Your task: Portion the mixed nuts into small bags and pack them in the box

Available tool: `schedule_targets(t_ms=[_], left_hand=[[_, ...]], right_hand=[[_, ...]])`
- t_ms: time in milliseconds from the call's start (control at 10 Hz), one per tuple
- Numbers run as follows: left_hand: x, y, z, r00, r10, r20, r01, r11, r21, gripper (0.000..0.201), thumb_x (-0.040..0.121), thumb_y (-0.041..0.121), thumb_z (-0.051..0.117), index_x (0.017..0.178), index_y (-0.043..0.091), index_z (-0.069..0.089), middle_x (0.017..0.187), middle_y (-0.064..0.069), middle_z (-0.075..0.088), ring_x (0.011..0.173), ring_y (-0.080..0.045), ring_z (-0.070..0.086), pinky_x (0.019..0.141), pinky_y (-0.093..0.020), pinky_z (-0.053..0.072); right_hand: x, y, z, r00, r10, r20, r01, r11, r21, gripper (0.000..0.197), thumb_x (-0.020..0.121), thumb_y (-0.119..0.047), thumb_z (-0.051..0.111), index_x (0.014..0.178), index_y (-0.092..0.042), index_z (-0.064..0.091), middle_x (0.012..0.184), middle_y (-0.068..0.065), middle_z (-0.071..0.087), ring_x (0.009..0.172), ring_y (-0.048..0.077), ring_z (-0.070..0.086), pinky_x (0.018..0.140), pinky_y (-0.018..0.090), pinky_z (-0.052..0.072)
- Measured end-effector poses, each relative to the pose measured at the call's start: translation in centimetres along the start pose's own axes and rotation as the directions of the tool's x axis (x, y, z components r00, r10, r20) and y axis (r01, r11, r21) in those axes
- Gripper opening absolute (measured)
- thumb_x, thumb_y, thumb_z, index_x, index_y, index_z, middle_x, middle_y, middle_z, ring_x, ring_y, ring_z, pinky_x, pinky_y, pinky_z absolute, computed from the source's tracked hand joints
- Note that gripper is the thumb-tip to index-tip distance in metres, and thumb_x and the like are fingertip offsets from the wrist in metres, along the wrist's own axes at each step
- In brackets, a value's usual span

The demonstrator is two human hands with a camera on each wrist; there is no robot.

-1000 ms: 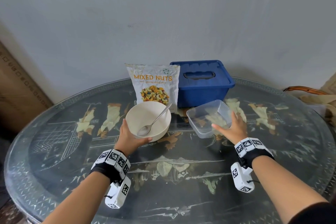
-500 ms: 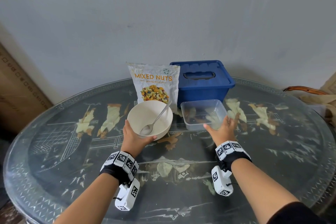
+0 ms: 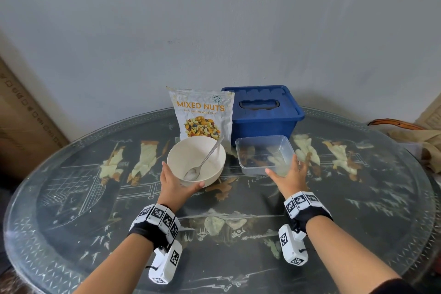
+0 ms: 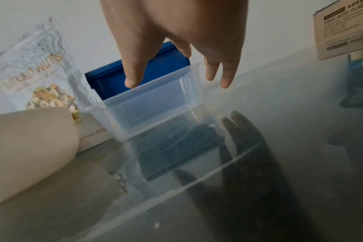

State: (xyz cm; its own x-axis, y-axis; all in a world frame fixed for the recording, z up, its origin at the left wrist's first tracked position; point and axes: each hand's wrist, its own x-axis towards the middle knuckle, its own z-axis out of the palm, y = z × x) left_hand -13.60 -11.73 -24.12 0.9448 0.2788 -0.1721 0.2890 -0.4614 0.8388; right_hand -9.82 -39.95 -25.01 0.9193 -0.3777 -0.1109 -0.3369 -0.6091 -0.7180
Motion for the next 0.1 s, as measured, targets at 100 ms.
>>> schedule_targets(t_ms=[100], left_hand=[[-1.30, -0.63, -1.17, 1.000, 0.012, 0.021, -0.013, 0.999, 0.030, 0.127, 0.065, 0.038, 0.080, 0.146, 0.009, -0.013, 0.155, -0.013, -0.006, 0.143, -0.026, 0.001, 0.115, -0.041, 0.010]], right_hand=[[-1.03, 0.58, -0.91, 0.998, -0.067, -0.015, 0.068, 0.997, 0.047, 0.099, 0.075, -0.045, 0.072, 0.149, -0.016, 0.013, 0.155, 0.012, 0.003, 0.140, 0.030, 0.019, 0.106, 0.046, 0.032]])
